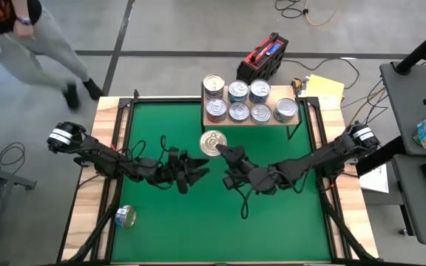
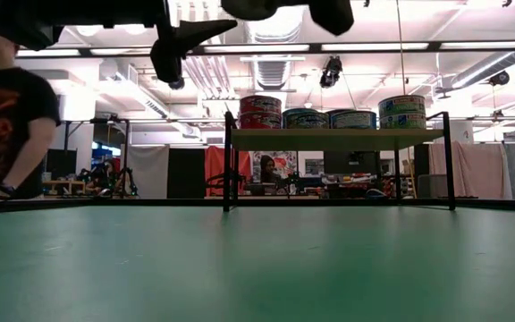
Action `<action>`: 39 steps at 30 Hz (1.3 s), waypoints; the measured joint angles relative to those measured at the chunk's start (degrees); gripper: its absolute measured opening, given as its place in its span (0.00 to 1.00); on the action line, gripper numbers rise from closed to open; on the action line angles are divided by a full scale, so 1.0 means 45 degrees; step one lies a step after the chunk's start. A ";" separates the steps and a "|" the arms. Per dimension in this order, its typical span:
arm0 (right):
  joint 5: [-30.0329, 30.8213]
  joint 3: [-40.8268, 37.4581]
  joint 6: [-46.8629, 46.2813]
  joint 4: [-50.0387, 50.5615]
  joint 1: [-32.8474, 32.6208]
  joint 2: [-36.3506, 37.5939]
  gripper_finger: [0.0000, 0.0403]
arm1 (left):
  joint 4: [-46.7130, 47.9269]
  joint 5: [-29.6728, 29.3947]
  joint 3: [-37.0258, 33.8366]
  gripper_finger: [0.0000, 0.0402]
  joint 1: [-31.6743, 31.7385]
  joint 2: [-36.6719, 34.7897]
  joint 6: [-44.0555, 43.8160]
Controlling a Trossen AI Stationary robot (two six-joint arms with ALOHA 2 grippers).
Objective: Stack canned seafood by type on shelf
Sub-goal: Stack the blue/pink tuna can on top of the other blue/pink tuna can on the shelf
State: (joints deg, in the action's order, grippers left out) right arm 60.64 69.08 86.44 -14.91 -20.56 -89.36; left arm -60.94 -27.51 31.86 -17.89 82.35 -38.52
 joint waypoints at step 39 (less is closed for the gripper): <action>-0.7568 0.1367 -0.4776 0.2998 0.7804 0.1388 0.45 | 0.9193 -0.8108 -0.0034 0.66 0.0027 -0.3942 0.9854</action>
State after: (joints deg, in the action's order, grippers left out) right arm 26.59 75.23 64.94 -1.42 14.56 -83.11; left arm -19.57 -64.00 31.70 -17.77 64.62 5.82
